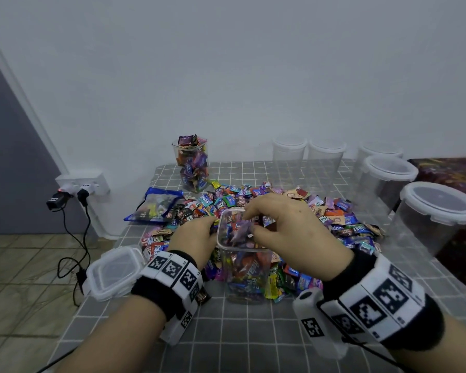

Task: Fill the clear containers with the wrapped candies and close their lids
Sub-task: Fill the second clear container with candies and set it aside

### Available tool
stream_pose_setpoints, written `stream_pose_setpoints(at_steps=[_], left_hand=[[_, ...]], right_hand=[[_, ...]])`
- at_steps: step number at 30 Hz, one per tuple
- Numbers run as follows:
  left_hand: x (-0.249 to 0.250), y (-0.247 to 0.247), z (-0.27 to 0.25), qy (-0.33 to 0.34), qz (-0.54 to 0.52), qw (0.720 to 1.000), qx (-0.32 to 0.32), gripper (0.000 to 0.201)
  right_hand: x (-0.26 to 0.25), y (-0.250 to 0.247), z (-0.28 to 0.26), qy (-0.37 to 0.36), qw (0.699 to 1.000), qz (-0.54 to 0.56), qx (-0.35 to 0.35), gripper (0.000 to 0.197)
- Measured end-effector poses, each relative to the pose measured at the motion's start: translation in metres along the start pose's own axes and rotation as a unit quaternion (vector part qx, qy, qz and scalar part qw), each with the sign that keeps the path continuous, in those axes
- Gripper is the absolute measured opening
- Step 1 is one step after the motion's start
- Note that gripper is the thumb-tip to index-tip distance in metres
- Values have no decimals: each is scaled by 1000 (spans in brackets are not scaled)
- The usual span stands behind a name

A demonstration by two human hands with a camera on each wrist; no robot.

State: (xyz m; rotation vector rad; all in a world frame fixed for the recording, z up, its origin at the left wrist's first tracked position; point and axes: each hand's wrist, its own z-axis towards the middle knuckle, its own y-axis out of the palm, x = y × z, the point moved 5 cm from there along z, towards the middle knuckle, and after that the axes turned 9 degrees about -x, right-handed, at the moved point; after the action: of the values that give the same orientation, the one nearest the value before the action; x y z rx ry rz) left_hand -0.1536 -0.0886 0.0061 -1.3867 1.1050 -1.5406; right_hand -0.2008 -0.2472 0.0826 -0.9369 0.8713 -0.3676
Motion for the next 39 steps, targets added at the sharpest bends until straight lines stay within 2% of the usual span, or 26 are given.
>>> stream_pose_setpoints(at_steps=[2, 6, 12, 16, 18, 23, 25, 27, 30, 33, 39], left_hand=[[-1, 0, 0, 1, -3, 1000, 1, 28], [-2, 1, 0, -2, -14, 1000, 1, 29], [-3, 2, 0, -3, -13, 1000, -2, 29], [-11, -3, -2, -11, -42, 999, 17, 24], [-16, -8, -5, -24, -49, 998, 26, 23], [-14, -30, -14, -15, -91, 993, 73, 23], [-5, -46, -20, 3, -126, 986, 112, 22], [7, -61, -26, 22, -156, 979, 132, 21], [26, -75, -35, 63, -176, 971, 148, 19], [44, -78, -40, 108, -183, 968, 136, 20], [59, -62, -41, 143, -93, 980, 100, 30]], right_hand=[[0, 0, -1, 2, 1000, 4, 1, 13], [0, -3, -3, 4, 999, 34, 13, 14], [4, -2, -6, 10, 998, 59, -12, 11], [11, -6, -13, 26, 992, 103, 62, 9], [19, -6, -16, 44, 988, 129, 68, 25], [37, 18, -21, 122, 962, 233, -75, 101], [38, 27, -23, 134, 950, 261, -110, 113], [37, 33, -25, 141, 941, 280, -128, 111], [41, 38, -25, 146, 937, 297, -115, 103], [43, 37, -23, 143, 934, 308, -106, 92], [47, 38, -21, 134, 935, 315, -93, 81]])
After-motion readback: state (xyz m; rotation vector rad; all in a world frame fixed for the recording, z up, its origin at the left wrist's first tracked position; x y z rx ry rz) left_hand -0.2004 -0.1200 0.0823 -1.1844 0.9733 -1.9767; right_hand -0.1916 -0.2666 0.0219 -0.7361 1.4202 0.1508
